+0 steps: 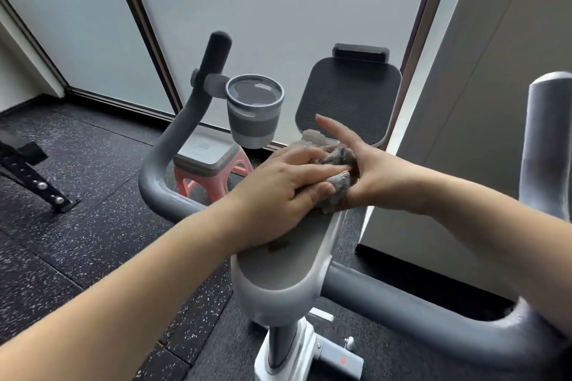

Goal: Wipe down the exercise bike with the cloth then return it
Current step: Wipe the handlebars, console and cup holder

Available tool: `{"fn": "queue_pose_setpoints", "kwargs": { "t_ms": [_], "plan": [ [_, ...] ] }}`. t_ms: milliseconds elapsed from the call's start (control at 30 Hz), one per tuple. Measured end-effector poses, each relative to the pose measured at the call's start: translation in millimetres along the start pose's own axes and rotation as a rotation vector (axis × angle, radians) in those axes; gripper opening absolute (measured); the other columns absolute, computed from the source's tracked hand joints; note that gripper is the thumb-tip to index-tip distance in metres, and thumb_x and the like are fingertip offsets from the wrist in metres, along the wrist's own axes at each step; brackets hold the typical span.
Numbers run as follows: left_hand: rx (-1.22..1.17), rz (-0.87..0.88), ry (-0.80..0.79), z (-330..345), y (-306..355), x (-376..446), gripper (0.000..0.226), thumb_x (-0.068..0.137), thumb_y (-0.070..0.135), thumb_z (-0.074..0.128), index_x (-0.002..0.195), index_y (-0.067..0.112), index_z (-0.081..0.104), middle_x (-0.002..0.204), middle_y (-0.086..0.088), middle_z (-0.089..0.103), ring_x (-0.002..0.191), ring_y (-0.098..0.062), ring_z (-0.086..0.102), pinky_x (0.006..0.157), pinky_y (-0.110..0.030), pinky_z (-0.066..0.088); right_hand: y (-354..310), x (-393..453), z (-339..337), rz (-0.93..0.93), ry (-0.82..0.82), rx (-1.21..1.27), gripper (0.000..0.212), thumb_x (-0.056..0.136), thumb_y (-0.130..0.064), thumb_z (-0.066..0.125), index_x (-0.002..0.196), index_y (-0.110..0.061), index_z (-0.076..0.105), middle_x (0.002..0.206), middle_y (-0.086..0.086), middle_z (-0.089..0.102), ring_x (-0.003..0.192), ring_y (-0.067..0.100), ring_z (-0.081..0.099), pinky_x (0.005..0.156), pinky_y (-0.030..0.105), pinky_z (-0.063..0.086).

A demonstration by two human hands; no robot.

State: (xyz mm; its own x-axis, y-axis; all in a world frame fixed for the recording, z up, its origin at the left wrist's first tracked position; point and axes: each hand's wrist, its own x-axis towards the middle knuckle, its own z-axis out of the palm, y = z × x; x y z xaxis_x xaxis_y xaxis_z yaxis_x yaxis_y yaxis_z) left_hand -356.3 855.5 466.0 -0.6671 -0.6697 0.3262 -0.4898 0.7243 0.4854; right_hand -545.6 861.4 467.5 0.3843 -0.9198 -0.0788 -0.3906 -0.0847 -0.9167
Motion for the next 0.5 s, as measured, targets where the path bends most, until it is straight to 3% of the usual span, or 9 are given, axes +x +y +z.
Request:
{"fn": "queue_pose_setpoints", "kwargs": {
  "t_ms": [167,267,367,500],
  "plan": [
    [0.002,-0.054,0.028,-23.9,-20.6,-7.9,0.032,0.085,0.03,0.056,0.113,0.026,0.069,0.108,0.017,0.06,0.105,-0.001,0.056,0.097,-0.014,0.038,-0.9,1.9,-1.4,0.017,-0.014,-0.021,0.119,0.063,-0.002,0.083,0.146,-0.045,0.009,0.134,-0.006,0.053,0.12,0.0,0.054,0.101,0.019,0.044],
    [-0.013,-0.126,0.139,-36.9,-26.3,-7.6,0.029,0.084,0.028,0.056,0.105,0.018,0.072,0.099,0.015,0.063,0.097,0.001,0.056,0.092,-0.016,0.042,0.2,2.0,-1.9,0.018,-0.02,-0.026,0.119,0.063,-0.002,0.082,0.147,-0.041,0.007,0.126,-0.016,0.056,0.119,-0.007,0.052,0.094,0.008,0.041],
    [-0.095,-0.121,0.279,-32.4,-10.8,0.1,0.031,0.083,0.027,0.058,0.112,0.026,0.068,0.107,0.009,0.06,0.103,-0.001,0.056,0.097,-0.014,0.039,-1.6,2.1,-0.9,0.01,-0.037,-0.015,0.114,0.064,0.002,0.081,0.145,-0.04,0.012,0.125,-0.015,0.057,0.114,-0.01,0.054,0.093,0.008,0.042],
    [-0.062,0.057,0.078,1.0,9.0,-2.1,0.034,0.084,0.022,0.06,0.117,0.027,0.066,0.123,0.008,0.057,0.12,-0.003,0.046,0.105,-0.009,0.027,-3.2,-0.2,0.3,0.009,-0.007,-0.013,0.119,0.066,0.012,0.076,0.147,-0.039,0.007,0.121,-0.017,0.056,0.1,-0.009,0.062,0.081,0.009,0.048]
  ]
}}
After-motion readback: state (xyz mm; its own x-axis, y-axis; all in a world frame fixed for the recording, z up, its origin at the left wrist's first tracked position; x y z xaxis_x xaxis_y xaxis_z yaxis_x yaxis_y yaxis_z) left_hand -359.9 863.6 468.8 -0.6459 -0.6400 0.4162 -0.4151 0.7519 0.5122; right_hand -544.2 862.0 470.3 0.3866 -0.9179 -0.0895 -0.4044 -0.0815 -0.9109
